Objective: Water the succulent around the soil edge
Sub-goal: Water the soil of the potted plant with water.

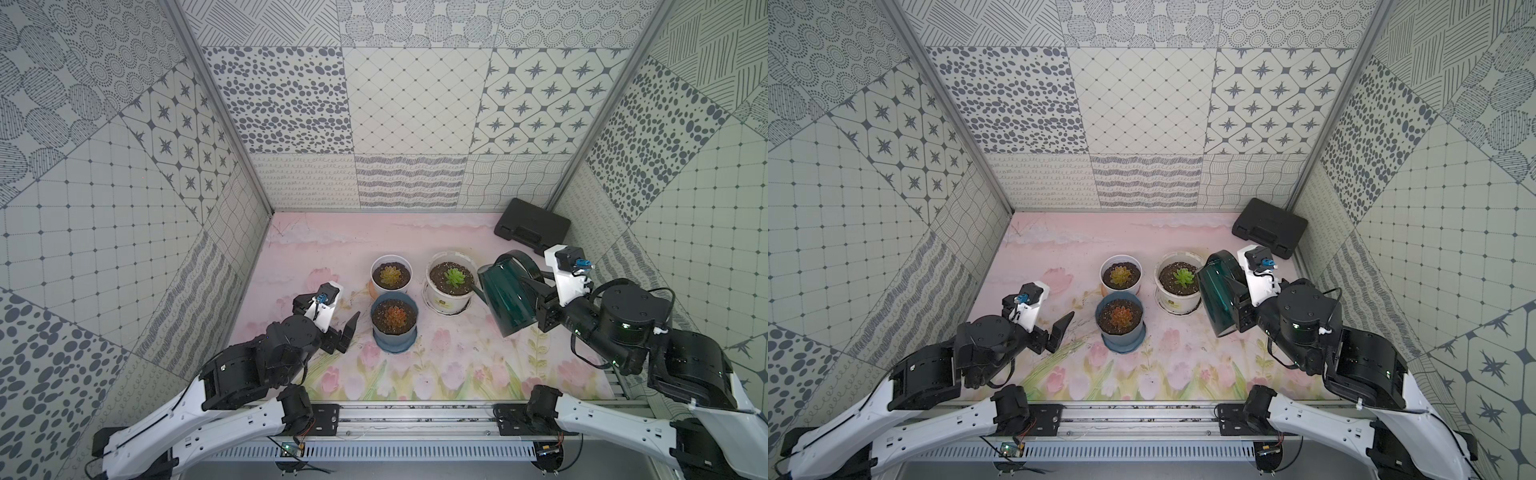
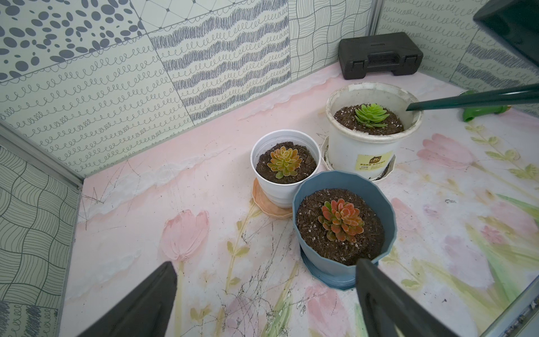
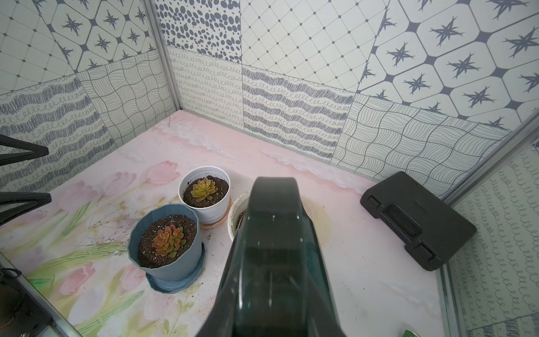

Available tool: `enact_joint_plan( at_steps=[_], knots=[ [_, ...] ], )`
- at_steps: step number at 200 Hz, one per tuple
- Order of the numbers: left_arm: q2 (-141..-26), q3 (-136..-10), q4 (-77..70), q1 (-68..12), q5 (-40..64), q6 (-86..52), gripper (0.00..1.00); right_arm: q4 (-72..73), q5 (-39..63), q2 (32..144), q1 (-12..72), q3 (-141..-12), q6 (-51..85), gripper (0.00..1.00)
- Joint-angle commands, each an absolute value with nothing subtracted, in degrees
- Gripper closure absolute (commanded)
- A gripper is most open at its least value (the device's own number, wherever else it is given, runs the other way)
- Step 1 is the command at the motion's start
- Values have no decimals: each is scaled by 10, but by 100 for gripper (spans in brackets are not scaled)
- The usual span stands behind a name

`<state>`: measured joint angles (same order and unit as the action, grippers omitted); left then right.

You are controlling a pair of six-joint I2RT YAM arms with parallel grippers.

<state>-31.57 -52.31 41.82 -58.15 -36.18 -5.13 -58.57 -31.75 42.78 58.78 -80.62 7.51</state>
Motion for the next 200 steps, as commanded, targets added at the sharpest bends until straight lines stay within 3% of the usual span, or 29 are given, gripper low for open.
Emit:
enact_joint_plan(
  at_steps=[1,200],
  knots=[
    [-310,-522,414,-578,-354,-42,1,-573,-292,435,589,-823,98,100],
    [-306,-521,412,-575,-355,-40,1,-442,-254,474,589,-794,78,100]
  ],
)
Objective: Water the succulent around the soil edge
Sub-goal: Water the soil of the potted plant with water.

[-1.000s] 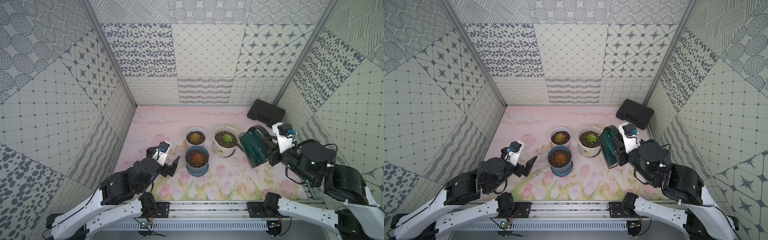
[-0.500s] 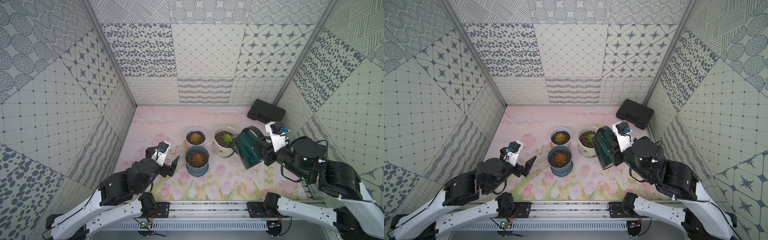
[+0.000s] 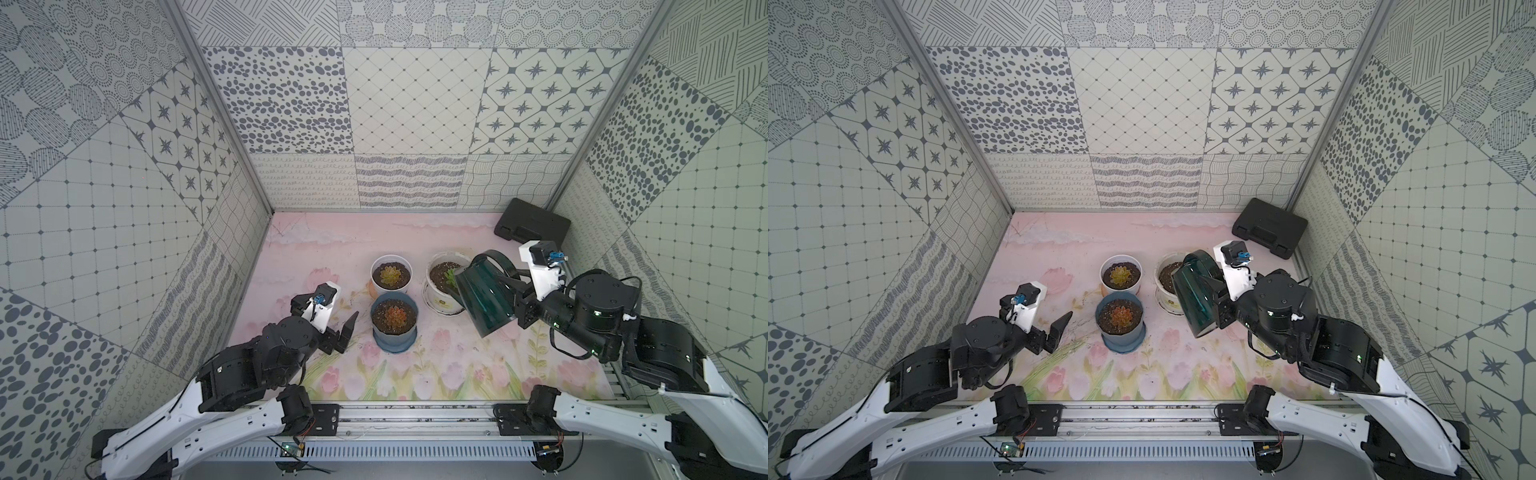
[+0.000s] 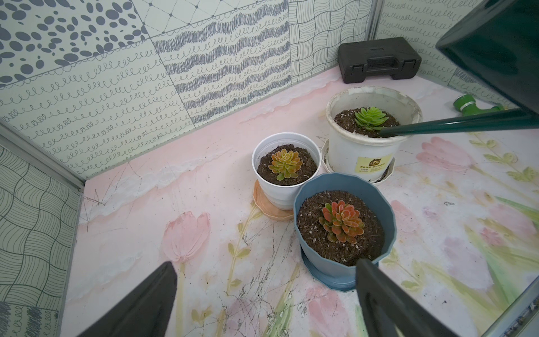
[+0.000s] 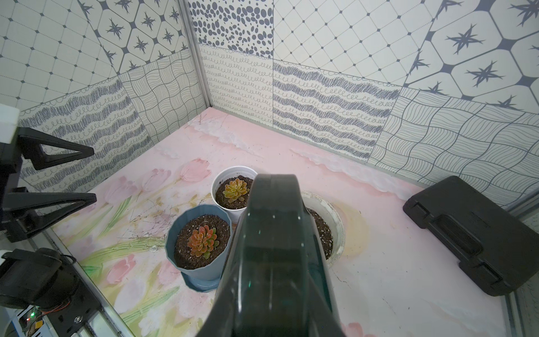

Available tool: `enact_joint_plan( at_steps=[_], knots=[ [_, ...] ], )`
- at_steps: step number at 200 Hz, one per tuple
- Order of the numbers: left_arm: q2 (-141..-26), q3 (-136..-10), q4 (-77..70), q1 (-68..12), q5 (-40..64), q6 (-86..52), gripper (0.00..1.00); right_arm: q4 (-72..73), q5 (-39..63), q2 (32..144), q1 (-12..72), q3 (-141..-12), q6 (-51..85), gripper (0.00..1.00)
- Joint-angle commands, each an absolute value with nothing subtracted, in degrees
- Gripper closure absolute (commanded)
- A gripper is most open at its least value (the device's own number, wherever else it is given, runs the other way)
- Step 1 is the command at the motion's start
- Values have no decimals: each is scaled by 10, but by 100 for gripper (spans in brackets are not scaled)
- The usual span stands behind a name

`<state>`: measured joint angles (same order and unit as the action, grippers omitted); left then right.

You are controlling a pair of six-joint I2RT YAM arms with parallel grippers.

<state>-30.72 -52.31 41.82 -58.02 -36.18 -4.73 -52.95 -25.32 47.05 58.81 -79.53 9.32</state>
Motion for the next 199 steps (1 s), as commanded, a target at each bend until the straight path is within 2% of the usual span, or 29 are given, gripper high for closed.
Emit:
enact_joint_plan(
  at_steps=[1,199],
  knots=[
    [-305,-521,412,-575,-355,-40,1,-441,-254,474,589,-793,77,100],
    [-304,-511,411,-561,-336,-43,1,-332,-287,517,582,-757,5,100]
  ],
)
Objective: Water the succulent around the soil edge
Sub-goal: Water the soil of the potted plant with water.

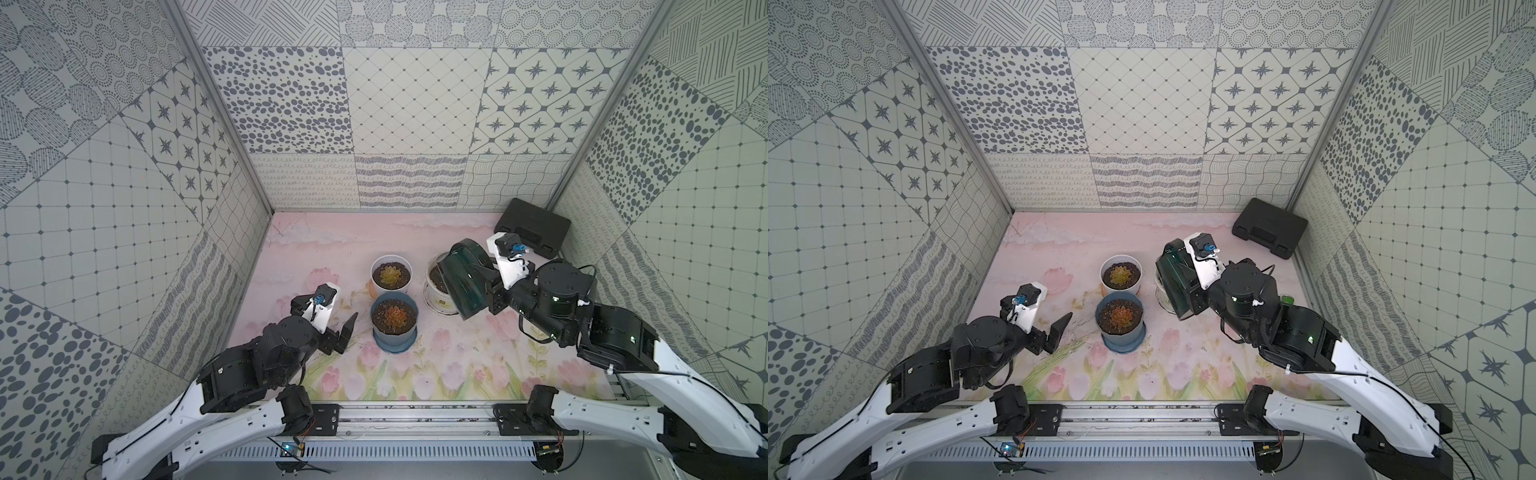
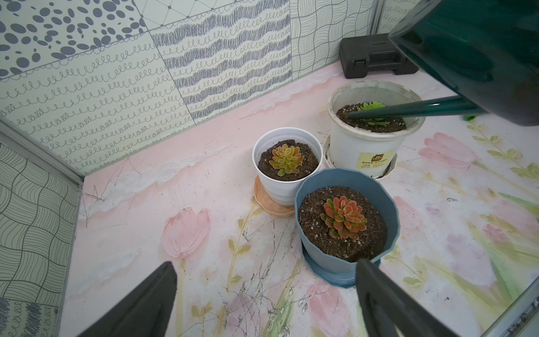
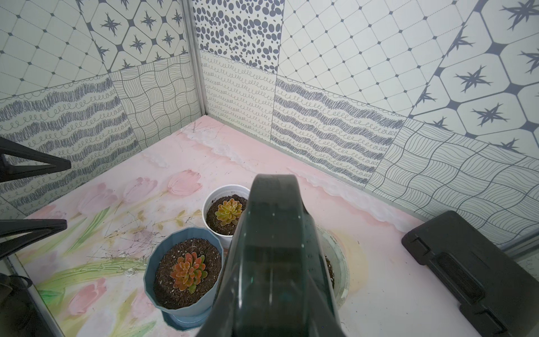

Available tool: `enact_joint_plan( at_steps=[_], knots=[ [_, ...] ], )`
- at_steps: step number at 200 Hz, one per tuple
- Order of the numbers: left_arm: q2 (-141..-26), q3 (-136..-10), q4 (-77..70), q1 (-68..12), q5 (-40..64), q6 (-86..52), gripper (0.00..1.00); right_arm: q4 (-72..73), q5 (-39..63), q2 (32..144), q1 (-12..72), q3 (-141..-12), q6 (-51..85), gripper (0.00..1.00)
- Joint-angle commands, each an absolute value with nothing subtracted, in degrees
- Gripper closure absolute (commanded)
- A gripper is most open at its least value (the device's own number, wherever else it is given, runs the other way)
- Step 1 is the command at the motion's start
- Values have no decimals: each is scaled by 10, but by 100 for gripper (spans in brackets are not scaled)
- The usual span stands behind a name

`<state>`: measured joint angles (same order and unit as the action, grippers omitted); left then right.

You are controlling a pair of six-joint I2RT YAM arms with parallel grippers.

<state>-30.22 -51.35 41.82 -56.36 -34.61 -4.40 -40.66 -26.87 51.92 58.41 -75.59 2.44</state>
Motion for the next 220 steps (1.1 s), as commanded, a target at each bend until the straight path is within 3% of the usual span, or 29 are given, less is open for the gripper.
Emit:
enact_joint_plan(
  at_steps=[1,220],
  knots=[
    [-304,-511,411,-561,-335,-43,1,-332,-288,517,581,-757,5,100],
    [-305,-509,410,-555,-330,-43,1,-299,-339,511,542,-720,-47,100]
  ],
)
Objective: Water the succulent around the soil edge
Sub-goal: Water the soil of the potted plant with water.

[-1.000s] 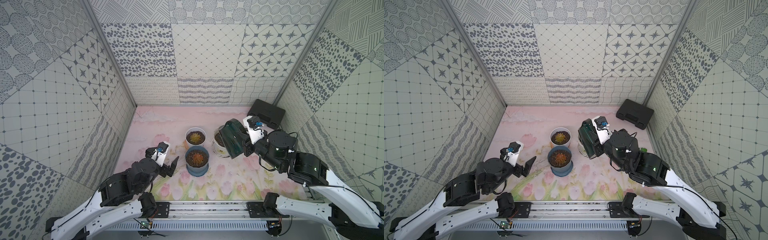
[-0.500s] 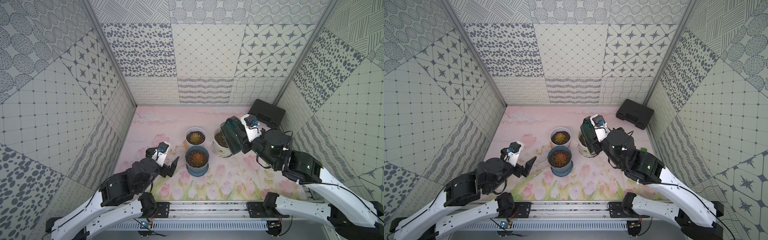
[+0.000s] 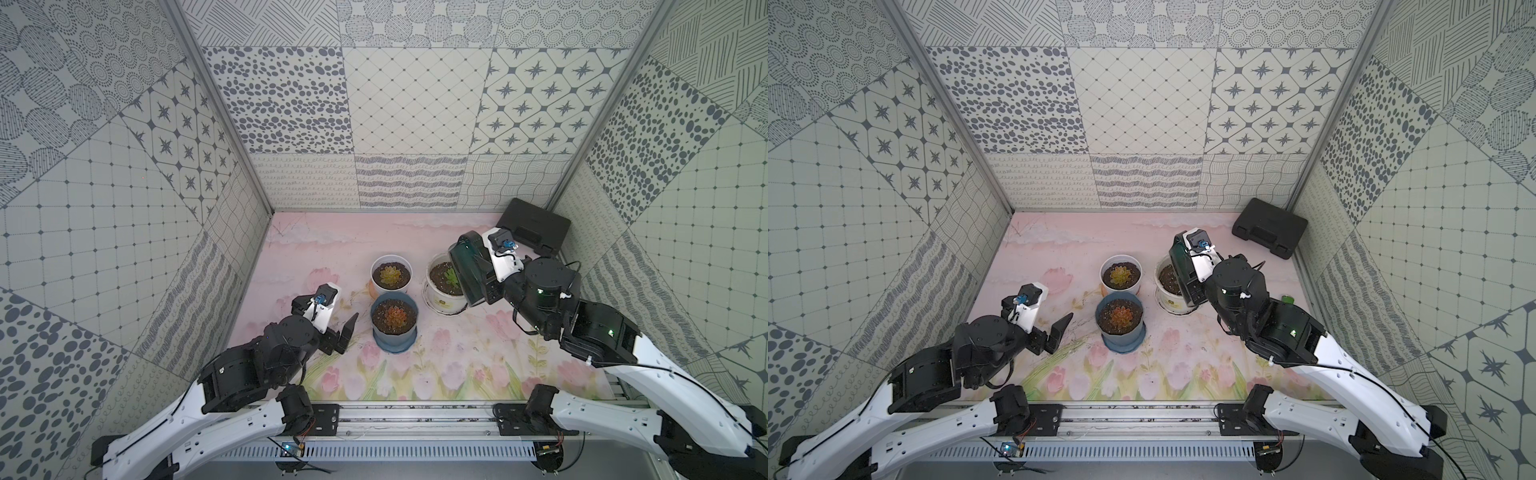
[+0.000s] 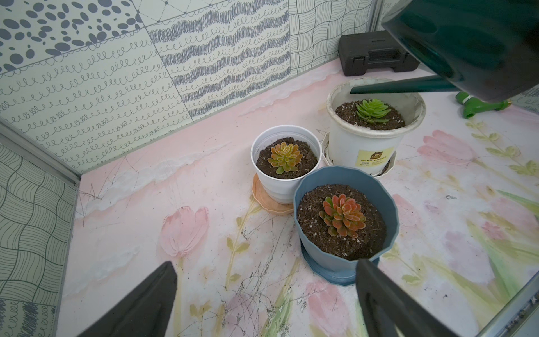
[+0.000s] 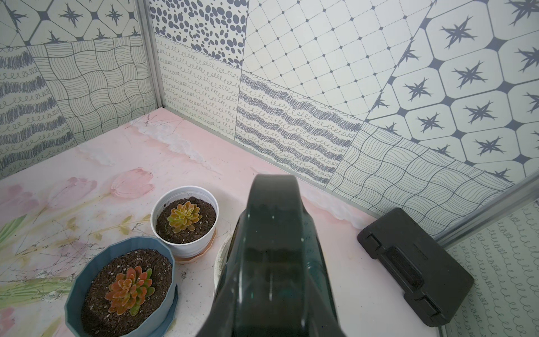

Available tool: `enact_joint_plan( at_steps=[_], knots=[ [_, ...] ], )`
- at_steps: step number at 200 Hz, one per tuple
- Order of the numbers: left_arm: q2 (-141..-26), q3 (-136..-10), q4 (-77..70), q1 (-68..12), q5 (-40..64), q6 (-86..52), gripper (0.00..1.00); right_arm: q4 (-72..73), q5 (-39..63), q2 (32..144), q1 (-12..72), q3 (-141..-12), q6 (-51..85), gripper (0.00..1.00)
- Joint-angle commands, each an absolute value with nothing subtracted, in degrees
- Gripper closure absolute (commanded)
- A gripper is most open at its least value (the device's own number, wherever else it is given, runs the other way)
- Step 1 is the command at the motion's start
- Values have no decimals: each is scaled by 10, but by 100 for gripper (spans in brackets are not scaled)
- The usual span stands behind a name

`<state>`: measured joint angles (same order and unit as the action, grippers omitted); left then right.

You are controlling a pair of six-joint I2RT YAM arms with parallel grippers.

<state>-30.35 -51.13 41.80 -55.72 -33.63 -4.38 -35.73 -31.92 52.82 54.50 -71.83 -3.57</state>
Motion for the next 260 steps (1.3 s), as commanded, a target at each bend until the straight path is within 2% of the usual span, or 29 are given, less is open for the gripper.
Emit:
enact_joint_plan(
  at_steps=[1,146,260],
  knots=[
    [-306,-509,410,-555,-330,-42,2,-300,-339,510,541,-720,-47,100],
    [-305,-509,411,-555,-327,-44,1,-389,-355,484,541,-739,-41,100],
    [-306,-510,410,-552,-324,-45,2,-511,-327,480,541,-806,4,100]
  ],
)
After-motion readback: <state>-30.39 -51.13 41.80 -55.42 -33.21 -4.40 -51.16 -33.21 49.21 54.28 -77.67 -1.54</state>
